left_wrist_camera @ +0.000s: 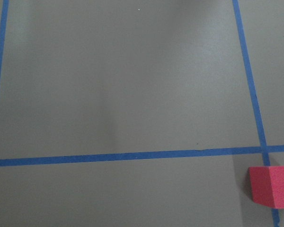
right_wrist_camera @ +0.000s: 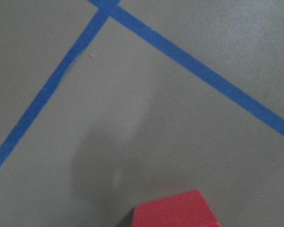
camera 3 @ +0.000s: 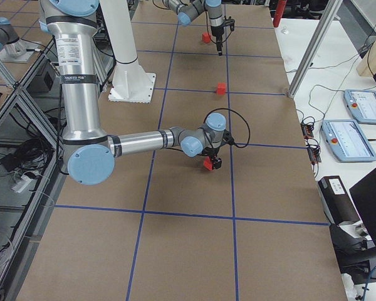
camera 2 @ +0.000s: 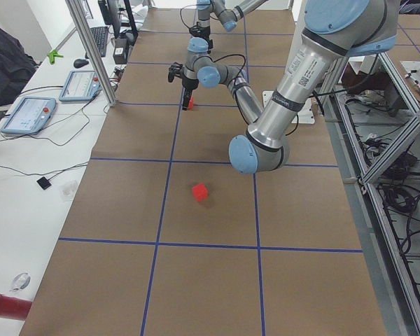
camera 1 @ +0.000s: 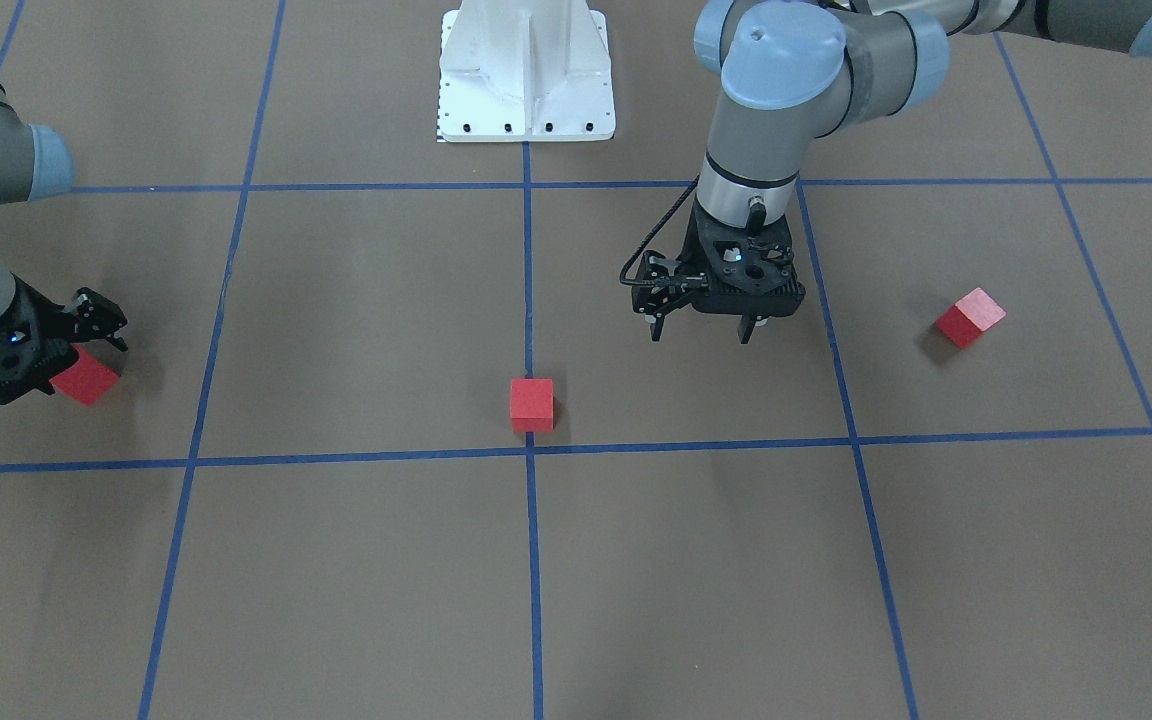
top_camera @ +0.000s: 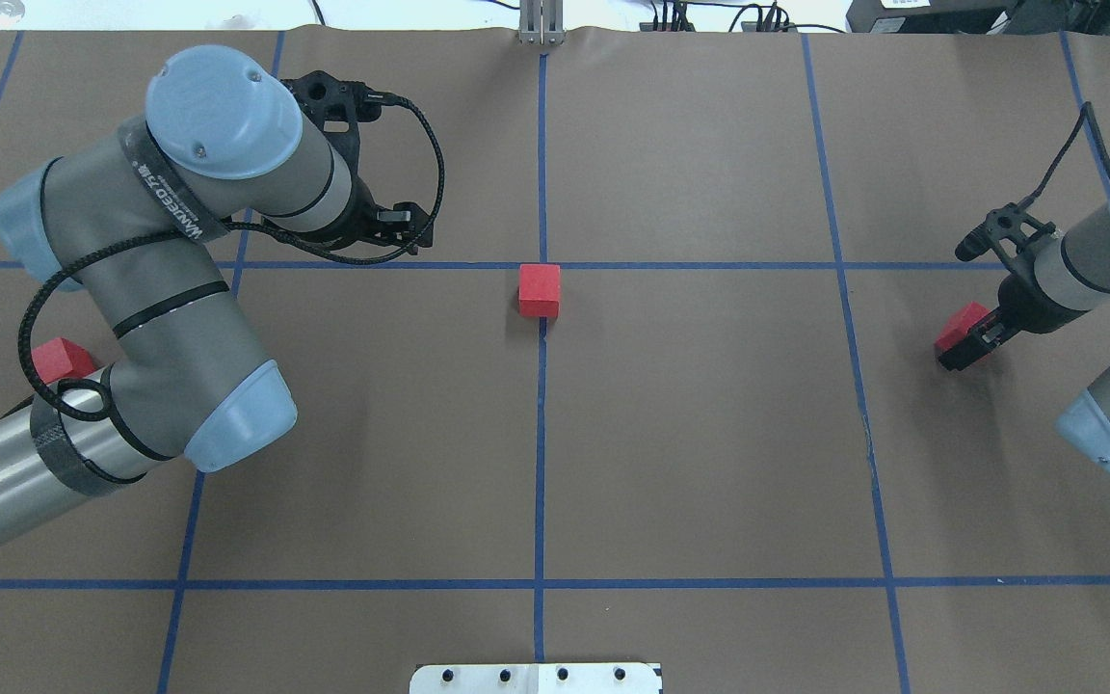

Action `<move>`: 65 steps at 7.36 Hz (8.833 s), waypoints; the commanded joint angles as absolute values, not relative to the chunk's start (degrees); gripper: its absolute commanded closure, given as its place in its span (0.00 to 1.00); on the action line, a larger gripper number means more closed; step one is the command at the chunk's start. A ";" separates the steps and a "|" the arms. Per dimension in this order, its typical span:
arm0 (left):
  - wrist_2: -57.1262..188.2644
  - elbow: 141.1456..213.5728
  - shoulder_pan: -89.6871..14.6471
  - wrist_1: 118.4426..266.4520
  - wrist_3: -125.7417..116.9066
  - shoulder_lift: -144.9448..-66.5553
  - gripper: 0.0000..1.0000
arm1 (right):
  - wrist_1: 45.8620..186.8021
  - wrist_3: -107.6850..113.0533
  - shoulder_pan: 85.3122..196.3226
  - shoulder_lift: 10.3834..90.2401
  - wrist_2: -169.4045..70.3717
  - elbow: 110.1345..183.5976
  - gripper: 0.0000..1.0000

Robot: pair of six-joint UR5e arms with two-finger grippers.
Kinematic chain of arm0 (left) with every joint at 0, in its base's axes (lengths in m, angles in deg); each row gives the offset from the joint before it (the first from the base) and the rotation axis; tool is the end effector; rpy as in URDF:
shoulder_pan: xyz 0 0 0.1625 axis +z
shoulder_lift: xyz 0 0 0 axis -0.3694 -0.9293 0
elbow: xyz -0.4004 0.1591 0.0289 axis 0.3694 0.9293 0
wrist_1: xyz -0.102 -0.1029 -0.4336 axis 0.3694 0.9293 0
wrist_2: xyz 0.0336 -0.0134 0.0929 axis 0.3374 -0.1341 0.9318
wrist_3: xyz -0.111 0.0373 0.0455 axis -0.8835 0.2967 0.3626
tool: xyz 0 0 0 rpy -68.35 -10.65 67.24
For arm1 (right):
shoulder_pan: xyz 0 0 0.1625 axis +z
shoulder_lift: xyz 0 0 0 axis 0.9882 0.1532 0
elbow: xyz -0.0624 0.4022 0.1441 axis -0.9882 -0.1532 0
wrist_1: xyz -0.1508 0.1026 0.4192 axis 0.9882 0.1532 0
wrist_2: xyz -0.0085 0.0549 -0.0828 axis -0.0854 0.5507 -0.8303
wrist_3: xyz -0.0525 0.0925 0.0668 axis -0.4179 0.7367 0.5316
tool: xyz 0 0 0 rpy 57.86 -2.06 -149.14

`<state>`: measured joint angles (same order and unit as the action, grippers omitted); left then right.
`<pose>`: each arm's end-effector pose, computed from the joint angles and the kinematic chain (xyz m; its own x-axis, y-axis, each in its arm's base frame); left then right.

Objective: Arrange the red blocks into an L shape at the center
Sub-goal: 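Lower the right gripper onto the farthest red cube and grasp it, then carry the red cube with the right gripper to the center cube, then set the cube down against the center cube's near side and release, then grasp the red cube near the table edge with the left gripper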

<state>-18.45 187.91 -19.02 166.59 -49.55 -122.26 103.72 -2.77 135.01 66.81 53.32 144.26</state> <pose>0.4701 -0.5358 0.1952 0.6779 0.0551 -0.7331 0.1581 0.9630 0.2185 -0.3066 -0.5205 0.6016 0.5713 -0.5664 0.5940 0.4100 0.8239 0.3913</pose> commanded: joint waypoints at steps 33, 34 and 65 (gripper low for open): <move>-32.87 192.30 -40.90 170.65 -14.82 -99.52 0.01 | 125.81 55.62 108.52 19.18 27.31 131.31 1.00; -32.87 192.30 -40.90 170.65 -14.82 -99.52 0.00 | 125.72 55.36 108.52 19.18 27.31 130.69 1.00; -26.29 188.08 -33.11 192.71 -61.91 -82.90 0.00 | 122.55 48.41 115.46 24.27 32.93 138.51 0.02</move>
<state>-27.78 188.79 -36.56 192.42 -57.91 -82.91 122.56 48.45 115.42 23.90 32.99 138.37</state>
